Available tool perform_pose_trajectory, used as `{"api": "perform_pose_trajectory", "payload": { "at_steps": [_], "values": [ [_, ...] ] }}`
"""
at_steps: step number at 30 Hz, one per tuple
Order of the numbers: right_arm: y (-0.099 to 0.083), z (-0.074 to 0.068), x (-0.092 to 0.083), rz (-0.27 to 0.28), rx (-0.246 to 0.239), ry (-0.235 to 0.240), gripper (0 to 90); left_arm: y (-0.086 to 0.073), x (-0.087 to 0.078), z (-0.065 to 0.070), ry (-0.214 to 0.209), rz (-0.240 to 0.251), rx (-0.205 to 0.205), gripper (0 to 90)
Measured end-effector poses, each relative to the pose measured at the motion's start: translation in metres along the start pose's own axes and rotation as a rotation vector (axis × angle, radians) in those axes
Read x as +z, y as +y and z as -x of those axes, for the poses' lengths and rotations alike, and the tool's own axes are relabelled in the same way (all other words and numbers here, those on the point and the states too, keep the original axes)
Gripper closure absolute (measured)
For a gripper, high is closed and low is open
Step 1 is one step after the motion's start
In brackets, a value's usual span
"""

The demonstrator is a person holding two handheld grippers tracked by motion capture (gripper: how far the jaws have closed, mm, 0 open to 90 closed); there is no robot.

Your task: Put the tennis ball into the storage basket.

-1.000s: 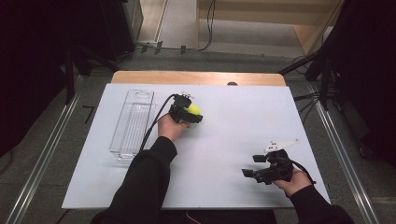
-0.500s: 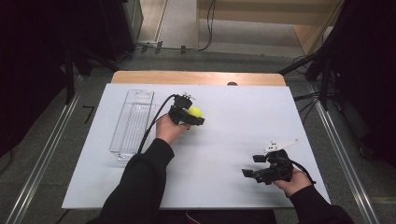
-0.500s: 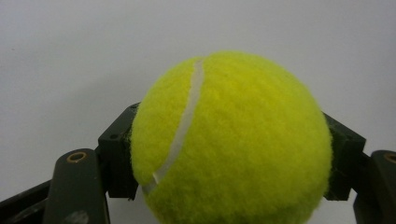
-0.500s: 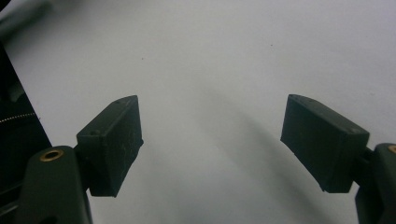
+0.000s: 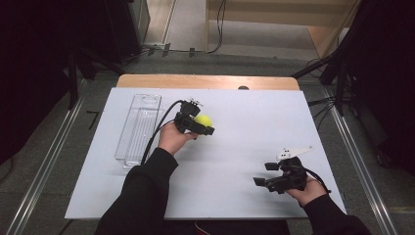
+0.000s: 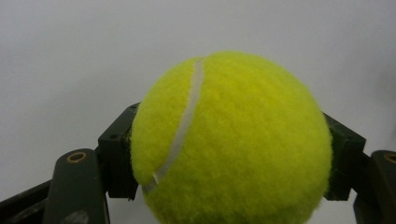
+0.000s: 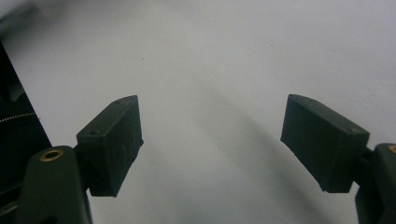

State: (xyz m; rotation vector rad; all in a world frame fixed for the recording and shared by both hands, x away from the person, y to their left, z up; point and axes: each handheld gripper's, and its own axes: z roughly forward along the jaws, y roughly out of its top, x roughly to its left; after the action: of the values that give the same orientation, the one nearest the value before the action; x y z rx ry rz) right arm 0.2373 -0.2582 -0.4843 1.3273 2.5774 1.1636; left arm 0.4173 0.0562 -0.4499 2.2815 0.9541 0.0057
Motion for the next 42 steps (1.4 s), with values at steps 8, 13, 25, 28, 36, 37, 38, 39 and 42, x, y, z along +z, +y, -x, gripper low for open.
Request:
{"api": "perform_pose_trajectory", "payload": {
  "at_steps": [8, 13, 25, 28, 36, 37, 38, 39, 42],
  "values": [
    [0.0, 0.0, 0.0, 0.002, -0.001, 0.002, 18.5, 0.001, -0.011, 0.003, -0.02, 0.002, 0.008, 26.5],
    [0.0, -0.001, 0.0, -0.001, -0.001, 0.005, 18.5, 0.002, -0.015, 0.005, -0.037, -0.002, 0.001, 26.6],
    [0.0, 0.0, 0.0, -0.001, -0.001, 0.007, 18.5, 0.007, -0.025, 0.011, -0.056, -0.015, 0.0, 26.5],
    [0.0, 0.0, 0.0, -0.002, 0.0, 0.007, 18.5, 0.009, -0.029, 0.012, -0.065, -0.015, -0.001, 26.5],
    [0.0, 0.0, 0.0, -0.001, -0.001, 0.007, 18.5, 0.012, -0.041, 0.014, -0.078, -0.014, 0.005, 26.5],
    [0.0, 0.0, 0.0, -0.001, -0.001, 0.007, 18.5, 0.013, -0.042, 0.015, -0.079, -0.012, 0.004, 26.5],
    [0.0, 0.0, 0.0, -0.001, -0.001, 0.007, 18.5, 0.013, -0.043, 0.014, -0.078, -0.014, 0.009, 26.5],
    [0.0, 0.0, 0.0, -0.001, 0.0, 0.007, 18.5, 0.013, -0.044, 0.015, -0.077, -0.014, 0.008, 26.5],
    [0.0, 0.0, 0.0, 0.001, 0.0, 0.005, 18.5, 0.014, -0.048, 0.015, -0.08, -0.012, 0.009, 26.5]
  ]
}}
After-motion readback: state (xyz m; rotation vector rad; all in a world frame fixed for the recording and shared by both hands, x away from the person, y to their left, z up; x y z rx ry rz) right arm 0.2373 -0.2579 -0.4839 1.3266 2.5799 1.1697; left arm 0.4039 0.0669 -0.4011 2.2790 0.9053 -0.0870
